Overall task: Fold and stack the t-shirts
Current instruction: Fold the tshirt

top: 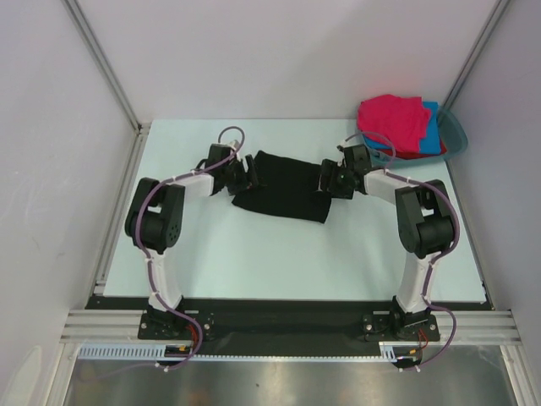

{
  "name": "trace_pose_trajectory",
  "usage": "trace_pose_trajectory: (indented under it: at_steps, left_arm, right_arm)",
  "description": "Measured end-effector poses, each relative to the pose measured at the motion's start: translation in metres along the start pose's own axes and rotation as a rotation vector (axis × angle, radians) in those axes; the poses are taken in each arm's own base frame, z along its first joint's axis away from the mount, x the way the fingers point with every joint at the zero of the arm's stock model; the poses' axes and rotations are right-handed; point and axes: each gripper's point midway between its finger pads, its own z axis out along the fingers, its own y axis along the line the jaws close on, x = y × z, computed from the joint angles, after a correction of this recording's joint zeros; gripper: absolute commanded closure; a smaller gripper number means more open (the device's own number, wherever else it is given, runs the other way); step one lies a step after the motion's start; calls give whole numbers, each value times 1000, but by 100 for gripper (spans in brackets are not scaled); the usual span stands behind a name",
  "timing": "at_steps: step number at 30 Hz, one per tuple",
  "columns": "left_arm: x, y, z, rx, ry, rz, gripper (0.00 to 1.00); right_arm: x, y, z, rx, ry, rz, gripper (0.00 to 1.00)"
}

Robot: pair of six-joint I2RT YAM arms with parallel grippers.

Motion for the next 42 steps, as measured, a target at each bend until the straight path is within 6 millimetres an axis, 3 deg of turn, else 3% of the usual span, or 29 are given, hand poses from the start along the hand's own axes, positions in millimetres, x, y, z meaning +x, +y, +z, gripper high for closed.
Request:
trace_pose_trajectory:
  at_steps: [6, 11, 14, 18, 23, 26, 31, 34, 37, 42]
  left_arm:
    - [31, -37, 10, 88, 25, 38, 19]
    - [67, -62, 7, 143, 49, 46, 20]
    - [87, -66, -3, 151, 60, 31, 19]
    - [110, -55, -27, 112, 52, -26, 18]
    - [108, -35, -45, -5, 7, -59, 17]
    - [102, -17, -53, -90, -20, -72, 16]
    - [82, 9, -62, -195, -52, -101, 16]
    - [73, 15, -66, -228, -58, -110, 16]
    - [73, 12, -68, -215, -49, -114, 17]
    - [99, 1, -79, -158, -2, -129, 16]
  right_arm:
    - [-11, 12, 12, -62, -3, -10, 23]
    - [-18, 14, 19, -69, 6, -27, 24]
    - [-22, 12, 19, -52, 4, -44, 23]
    - [-26, 0, 18, 20, -3, -76, 21]
    - [-33, -26, 0, 177, -32, -116, 20]
    - [-43, -36, -30, 276, -82, -142, 17]
    - [-68, -32, -88, 341, -219, -167, 16]
    - [-79, -24, -108, 332, -271, -167, 16]
    - [-74, -26, -109, 332, -265, -162, 16]
    - [-41, -36, -97, 322, -170, -150, 16]
